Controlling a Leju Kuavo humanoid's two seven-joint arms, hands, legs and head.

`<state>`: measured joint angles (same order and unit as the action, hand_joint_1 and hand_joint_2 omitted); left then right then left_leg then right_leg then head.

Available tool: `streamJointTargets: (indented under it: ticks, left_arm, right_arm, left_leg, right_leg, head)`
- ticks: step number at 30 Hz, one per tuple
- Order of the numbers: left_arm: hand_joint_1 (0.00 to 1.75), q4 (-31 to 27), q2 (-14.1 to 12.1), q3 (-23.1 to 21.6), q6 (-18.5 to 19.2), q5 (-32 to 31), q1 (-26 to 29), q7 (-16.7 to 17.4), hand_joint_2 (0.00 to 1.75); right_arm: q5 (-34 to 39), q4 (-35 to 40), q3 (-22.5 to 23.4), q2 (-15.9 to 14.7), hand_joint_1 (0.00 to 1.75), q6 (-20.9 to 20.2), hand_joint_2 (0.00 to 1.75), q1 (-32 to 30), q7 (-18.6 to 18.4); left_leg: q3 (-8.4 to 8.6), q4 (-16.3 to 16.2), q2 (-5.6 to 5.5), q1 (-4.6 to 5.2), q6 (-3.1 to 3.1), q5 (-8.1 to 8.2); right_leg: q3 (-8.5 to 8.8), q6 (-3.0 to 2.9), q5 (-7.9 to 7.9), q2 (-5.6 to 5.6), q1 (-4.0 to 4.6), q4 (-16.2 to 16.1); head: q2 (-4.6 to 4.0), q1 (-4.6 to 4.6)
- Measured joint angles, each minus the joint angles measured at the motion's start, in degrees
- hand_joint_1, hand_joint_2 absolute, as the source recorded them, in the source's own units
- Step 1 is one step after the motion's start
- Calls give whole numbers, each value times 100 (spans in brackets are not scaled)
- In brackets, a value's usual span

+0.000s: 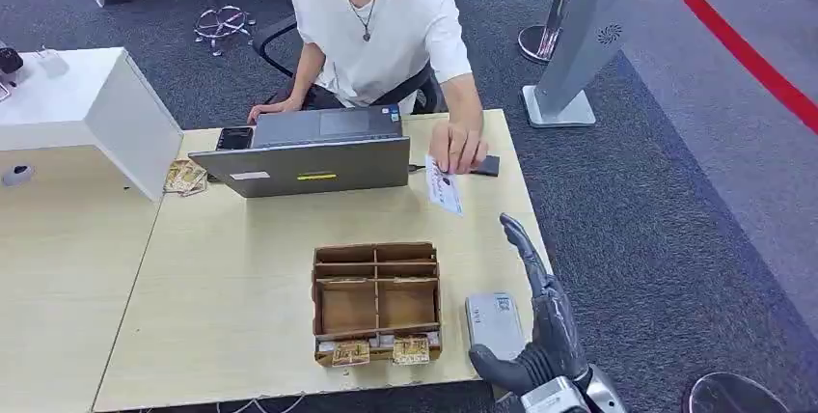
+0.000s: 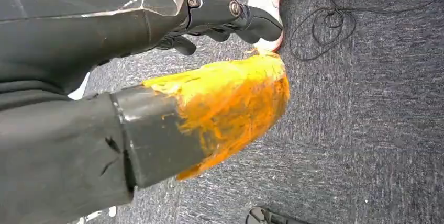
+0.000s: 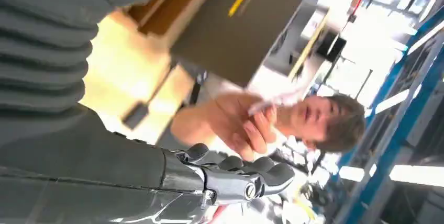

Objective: Pass the card to the sensor for recognition and then transmit it.

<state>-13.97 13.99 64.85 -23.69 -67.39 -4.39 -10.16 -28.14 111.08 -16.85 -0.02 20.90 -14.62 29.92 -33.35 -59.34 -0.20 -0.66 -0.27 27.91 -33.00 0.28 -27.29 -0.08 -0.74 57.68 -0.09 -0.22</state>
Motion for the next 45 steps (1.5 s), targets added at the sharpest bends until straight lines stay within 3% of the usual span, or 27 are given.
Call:
streamJointTargets:
  ticks: [7, 9, 13, 17, 22, 24, 28, 29, 30, 31, 45]
  left_arm:
    - [0, 0, 4, -26, 0, -112, -2, 90, 0]
    - [0, 0, 4, -44, 0, -157, -2, 133, 0]
    - [0, 0, 7, -77, 4, -205, -3, 173, 0]
    - [0, 0, 7, -101, 9, -221, -3, 175, 0]
    - [0, 0, 9, -114, 20, -256, -4, 173, 0]
    - [0, 0, 11, -116, 26, -260, -4, 166, 0]
    - [0, 0, 17, -116, 39, -260, -5, 138, 0]
    - [0, 0, 18, -116, 46, -258, -5, 129, 0]
    - [0, 0, 17, -116, 50, -258, -7, 125, 0]
    - [0, 0, 20, -116, 52, -258, -9, 120, 0]
    - [0, 0, 46, -116, 83, -254, -13, 66, 0]
  right_arm:
    - [-2075, 15, -247, 13, 0, 1430, 175, 103, -507]
    - [-2981, -13, -267, 28, 0, 1763, 175, 136, -699]
    - [-4197, -18, -205, 201, 0, 1851, 175, 162, -822]
    - [-4855, -15, -116, 405, 0, 1859, 175, 187, -947]
    - [-5950, 70, -57, 483, 0, 1859, 175, 283, -1710]
    - [-6080, 109, -59, 479, 0, 1859, 175, 331, -1954]
    - [-6086, 181, -30, 470, 0, 1862, 175, 370, -1869]
    - [-6086, 192, -4, 470, 101, 1862, 175, 377, -1823]
    - [-6086, 201, 7, 470, 159, 1862, 175, 381, -1790]
    - [-6086, 216, 24, 470, 175, 1862, 175, 381, -1766]
    - [-6086, 321, 77, 472, 175, 1859, 175, 388, -1845]
  left_leg:
    - [0, 0, 0, 0, 0, 0]
    - [0, 0, 0, 0, 0, 0]
    - [0, 0, 0, -1, 0, 0]
    - [0, 1, 0, -1, 0, 0]
    - [0, 0, 0, 0, 0, -1]
    - [0, 0, 0, 0, 0, -1]
    - [0, -1, 0, 0, 0, -1]
    - [0, -1, 0, 0, 0, 0]
    - [1, -1, 0, 0, 0, 0]
    - [1, 0, 0, 0, 0, 0]
    - [0, 0, 0, 0, 0, 0]
  right_leg:
    - [0, 0, 0, 0, 0, 0]
    - [0, 0, 0, 0, 0, 0]
    - [0, 0, 0, 0, 0, 0]
    - [0, 0, 0, 0, 1, 0]
    - [0, 0, 0, 0, 0, 0]
    - [0, 0, 0, 0, 0, 0]
    - [0, 0, 0, -1, 0, 0]
    - [0, 0, 0, -1, 0, 0]
    - [0, 0, 0, 0, 0, 0]
    - [0, 0, 0, 0, 0, 0]
    - [0, 0, 0, 0, 0, 0]
  head:
    - [0, 0]
    - [0, 0]
    - [0, 0]
    - [0, 0]
    - [0, 0]
    - [0, 0]
    - [0, 0]
    - [0, 2]
    - [0, 0]
    - [0, 0]
    - [0, 2]
